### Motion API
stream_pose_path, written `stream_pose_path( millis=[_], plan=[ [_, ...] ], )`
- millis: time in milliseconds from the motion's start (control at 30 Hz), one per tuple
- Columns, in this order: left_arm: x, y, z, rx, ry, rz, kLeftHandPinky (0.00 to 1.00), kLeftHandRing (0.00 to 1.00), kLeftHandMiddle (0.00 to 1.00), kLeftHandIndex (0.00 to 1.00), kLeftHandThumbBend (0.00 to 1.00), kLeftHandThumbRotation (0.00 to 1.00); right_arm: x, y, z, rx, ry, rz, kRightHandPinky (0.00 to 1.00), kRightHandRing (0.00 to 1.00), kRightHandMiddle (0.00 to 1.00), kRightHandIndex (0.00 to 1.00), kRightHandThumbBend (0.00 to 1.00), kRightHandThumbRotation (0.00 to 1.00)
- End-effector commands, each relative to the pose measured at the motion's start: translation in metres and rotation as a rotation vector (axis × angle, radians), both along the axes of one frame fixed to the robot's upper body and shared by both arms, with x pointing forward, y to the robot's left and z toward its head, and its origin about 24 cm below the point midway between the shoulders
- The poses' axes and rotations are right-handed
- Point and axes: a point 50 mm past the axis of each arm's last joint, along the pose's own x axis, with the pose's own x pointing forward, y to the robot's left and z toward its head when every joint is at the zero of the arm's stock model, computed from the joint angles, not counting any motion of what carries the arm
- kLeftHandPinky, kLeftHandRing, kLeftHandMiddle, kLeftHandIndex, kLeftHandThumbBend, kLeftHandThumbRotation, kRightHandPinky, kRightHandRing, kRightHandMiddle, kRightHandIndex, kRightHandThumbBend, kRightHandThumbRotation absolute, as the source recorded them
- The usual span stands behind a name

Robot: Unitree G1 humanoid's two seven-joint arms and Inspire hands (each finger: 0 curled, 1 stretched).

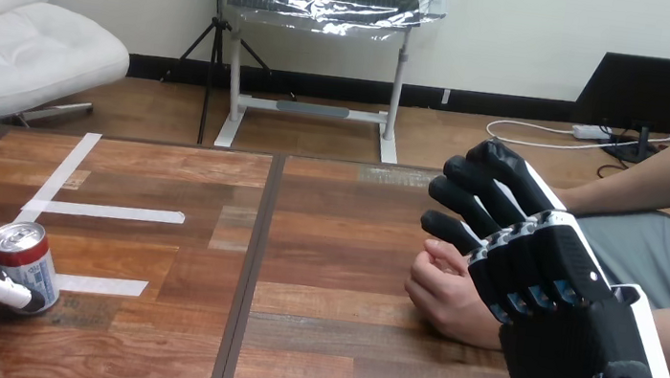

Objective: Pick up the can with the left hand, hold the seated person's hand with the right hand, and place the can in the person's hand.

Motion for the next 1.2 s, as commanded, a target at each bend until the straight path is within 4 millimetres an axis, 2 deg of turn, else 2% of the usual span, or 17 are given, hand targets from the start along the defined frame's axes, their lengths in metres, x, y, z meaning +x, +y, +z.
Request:
stream_pose_path(
  millis=[0,233,933,1167],
  plan=[
    [0.0156,-0.0055,0.0173,0.018,-0.083,-0.027,0.34,0.43,0.52,0.61,0.76,0.00,0.0014,0.0000,0.0156,0.005,-0.089,-0.003,0.84,0.87,0.88,0.88,0.96,0.87],
    [0.0154,-0.0057,0.0171,0.016,-0.091,-0.030,0.36,0.46,0.54,0.60,0.76,0.00,0.0013,0.0000,0.0155,0.007,-0.087,-0.005,0.83,0.87,0.88,0.88,0.97,0.87],
    [0.0157,-0.0050,0.0151,0.017,-0.102,-0.033,0.28,0.36,0.45,0.57,0.76,0.00,0.0004,0.0008,0.0154,0.011,-0.081,-0.003,0.83,0.87,0.88,0.88,0.98,0.87],
    [0.0157,-0.0052,0.0142,-0.006,-0.105,-0.025,0.32,0.41,0.50,0.58,0.76,0.00,0.0002,0.0006,0.0152,0.009,-0.082,-0.004,0.84,0.87,0.88,0.88,0.98,0.87]
  ],
)
